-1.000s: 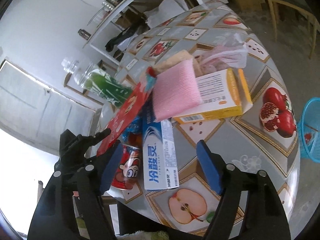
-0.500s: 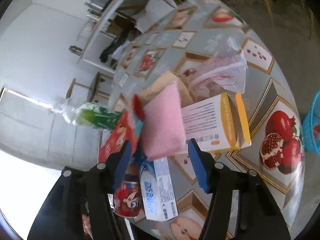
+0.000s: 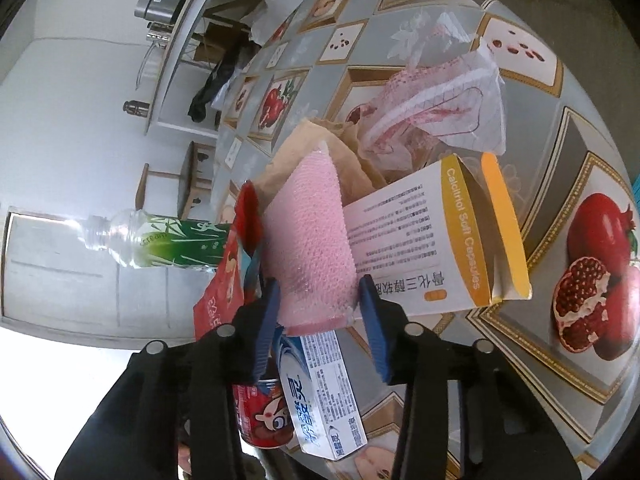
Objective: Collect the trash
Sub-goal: 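Carry the red bag and pink sponge to the blue basket and release them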
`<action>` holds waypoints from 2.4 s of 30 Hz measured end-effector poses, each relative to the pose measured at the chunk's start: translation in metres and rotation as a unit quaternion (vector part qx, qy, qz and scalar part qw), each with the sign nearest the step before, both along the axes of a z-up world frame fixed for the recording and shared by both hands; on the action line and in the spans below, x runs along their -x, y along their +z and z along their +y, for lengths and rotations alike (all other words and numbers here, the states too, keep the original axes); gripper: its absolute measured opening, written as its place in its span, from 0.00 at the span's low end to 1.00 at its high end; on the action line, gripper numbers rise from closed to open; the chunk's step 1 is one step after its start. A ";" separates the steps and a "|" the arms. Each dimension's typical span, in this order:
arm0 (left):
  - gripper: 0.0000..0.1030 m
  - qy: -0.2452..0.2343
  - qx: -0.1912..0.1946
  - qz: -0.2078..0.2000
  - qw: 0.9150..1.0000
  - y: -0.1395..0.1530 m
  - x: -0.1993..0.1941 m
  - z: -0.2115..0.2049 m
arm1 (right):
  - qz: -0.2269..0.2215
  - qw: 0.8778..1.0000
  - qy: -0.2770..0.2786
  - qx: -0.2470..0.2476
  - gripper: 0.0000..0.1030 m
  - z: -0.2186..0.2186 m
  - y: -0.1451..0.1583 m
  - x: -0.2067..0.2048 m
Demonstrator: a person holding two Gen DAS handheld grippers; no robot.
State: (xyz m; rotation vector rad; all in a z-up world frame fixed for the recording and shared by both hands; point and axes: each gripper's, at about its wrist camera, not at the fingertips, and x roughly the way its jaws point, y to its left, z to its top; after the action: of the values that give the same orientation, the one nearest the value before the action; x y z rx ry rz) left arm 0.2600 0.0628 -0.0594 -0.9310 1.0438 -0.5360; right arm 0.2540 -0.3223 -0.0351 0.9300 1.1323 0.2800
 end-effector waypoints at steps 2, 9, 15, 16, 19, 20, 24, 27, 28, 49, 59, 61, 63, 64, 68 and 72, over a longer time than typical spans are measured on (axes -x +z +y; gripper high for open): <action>0.05 0.001 0.000 -0.001 1.000 0.000 0.000 -0.001 | 0.000 1.000 0.001 -0.005 0.32 -0.001 -0.001 0.000; 0.00 0.001 0.008 -0.016 1.000 0.007 0.003 -0.001 | -0.021 1.000 0.006 0.007 0.27 -0.005 0.008 0.007; 0.00 0.001 0.030 -0.043 0.999 0.026 0.009 0.001 | -0.046 0.998 0.008 0.037 0.25 -0.009 0.026 0.020; 0.00 0.000 0.030 -0.049 0.998 0.031 0.011 0.000 | -0.051 0.998 0.008 0.044 0.25 -0.010 0.030 0.023; 0.00 -0.001 0.029 -0.065 0.997 0.042 0.015 -0.001 | -0.063 0.996 0.005 0.058 0.25 -0.014 0.040 0.031; 0.00 -0.001 0.026 -0.071 0.997 0.046 0.017 -0.001 | -0.065 0.996 0.004 0.061 0.25 -0.015 0.043 0.034; 0.00 -0.002 0.019 -0.091 0.996 0.059 0.026 -0.001 | -0.079 0.994 -0.004 0.073 0.25 -0.025 0.053 0.048; 0.00 -0.002 0.009 -0.109 0.994 0.070 0.035 -0.001 | -0.091 0.993 -0.013 0.077 0.24 -0.032 0.061 0.060; 0.00 -0.003 0.007 -0.113 0.994 0.073 0.039 -0.002 | -0.095 0.992 -0.017 0.077 0.24 -0.037 0.064 0.064; 0.00 -0.088 0.001 -0.205 0.975 0.137 0.086 -0.057 | -0.165 0.977 -0.119 0.067 0.24 -0.114 0.095 0.156; 0.00 -0.237 -0.026 -0.211 0.948 0.155 0.066 -0.185 | -0.146 0.945 -0.281 0.087 0.24 -0.215 0.074 0.258; 0.00 -0.270 -0.037 -0.203 0.940 0.153 0.062 -0.220 | -0.132 0.938 -0.307 0.088 0.24 -0.232 0.063 0.274; 0.00 -0.300 -0.051 -0.190 0.933 0.145 0.058 -0.259 | -0.115 0.932 -0.332 0.086 0.24 -0.249 0.049 0.289; 0.00 -0.310 -0.057 -0.185 0.931 0.141 0.056 -0.274 | -0.102 0.929 -0.346 0.083 0.24 -0.260 0.039 0.298; 0.00 -0.347 -0.088 -0.157 0.920 0.123 0.045 -0.344 | -0.059 0.917 -0.386 0.079 0.24 -0.290 0.003 0.316; 0.00 -0.389 -0.141 -0.131 0.901 0.097 0.041 -0.419 | -0.022 0.909 -0.408 0.081 0.24 -0.312 -0.028 0.319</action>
State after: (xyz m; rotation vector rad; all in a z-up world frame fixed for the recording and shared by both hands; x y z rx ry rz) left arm 0.2191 -0.3564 0.0376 -0.1376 1.1869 -1.1046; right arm -0.0649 -0.6345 -0.0633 1.1575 0.6293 -0.4699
